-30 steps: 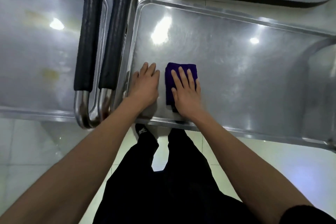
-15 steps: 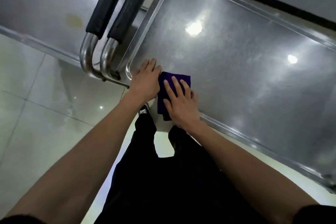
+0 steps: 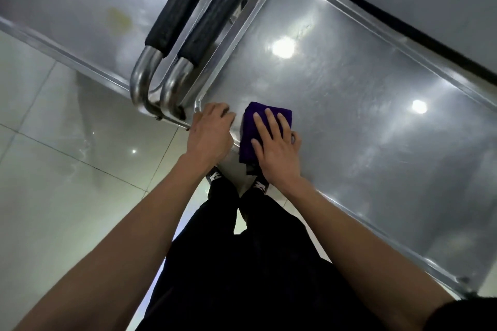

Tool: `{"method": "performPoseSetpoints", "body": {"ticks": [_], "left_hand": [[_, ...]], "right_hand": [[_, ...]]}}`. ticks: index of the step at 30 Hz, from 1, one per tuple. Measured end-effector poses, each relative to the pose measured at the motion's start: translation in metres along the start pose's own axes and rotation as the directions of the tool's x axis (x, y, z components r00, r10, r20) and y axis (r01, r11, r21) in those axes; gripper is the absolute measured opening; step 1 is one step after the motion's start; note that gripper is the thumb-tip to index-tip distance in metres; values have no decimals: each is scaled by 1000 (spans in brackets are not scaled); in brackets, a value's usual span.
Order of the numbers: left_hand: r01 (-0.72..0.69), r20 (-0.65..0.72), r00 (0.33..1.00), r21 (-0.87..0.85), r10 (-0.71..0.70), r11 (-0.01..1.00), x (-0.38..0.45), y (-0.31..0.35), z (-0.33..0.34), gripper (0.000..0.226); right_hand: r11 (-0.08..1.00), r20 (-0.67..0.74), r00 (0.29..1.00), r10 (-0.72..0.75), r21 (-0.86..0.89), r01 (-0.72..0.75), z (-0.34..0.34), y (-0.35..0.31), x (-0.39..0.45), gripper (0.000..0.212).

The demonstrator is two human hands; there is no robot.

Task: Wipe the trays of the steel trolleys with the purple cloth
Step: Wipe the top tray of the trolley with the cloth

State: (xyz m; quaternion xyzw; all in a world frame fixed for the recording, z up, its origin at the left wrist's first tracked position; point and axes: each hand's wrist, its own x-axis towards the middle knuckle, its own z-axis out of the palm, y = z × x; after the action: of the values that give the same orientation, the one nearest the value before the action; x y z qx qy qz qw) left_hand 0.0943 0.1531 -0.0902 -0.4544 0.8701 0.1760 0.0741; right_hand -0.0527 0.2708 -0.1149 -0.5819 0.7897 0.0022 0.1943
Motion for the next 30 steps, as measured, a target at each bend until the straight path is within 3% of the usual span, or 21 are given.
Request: {"method": "performPoseSetpoints", "body": {"ticks": [5, 10, 21, 30], "left_hand": [[-54, -30, 998, -28, 53, 998, 28, 5, -6, 30], [-96, 35, 995, -27, 97, 995, 65, 23, -14, 37], [20, 31, 999, 9, -20, 1000, 102, 74, -13, 33], [22, -26, 999, 25, -21, 999, 101, 75, -3, 35]], "right_hand": [[997, -34, 997, 75, 7, -75, -14, 14, 38, 56], [996, -65, 994, 91, 13, -90, -36, 44, 92, 55], [988, -187, 974, 127, 108, -108, -98, 138, 249, 55], [990, -220, 973, 63, 140, -33, -116, 134, 322, 56]]}}
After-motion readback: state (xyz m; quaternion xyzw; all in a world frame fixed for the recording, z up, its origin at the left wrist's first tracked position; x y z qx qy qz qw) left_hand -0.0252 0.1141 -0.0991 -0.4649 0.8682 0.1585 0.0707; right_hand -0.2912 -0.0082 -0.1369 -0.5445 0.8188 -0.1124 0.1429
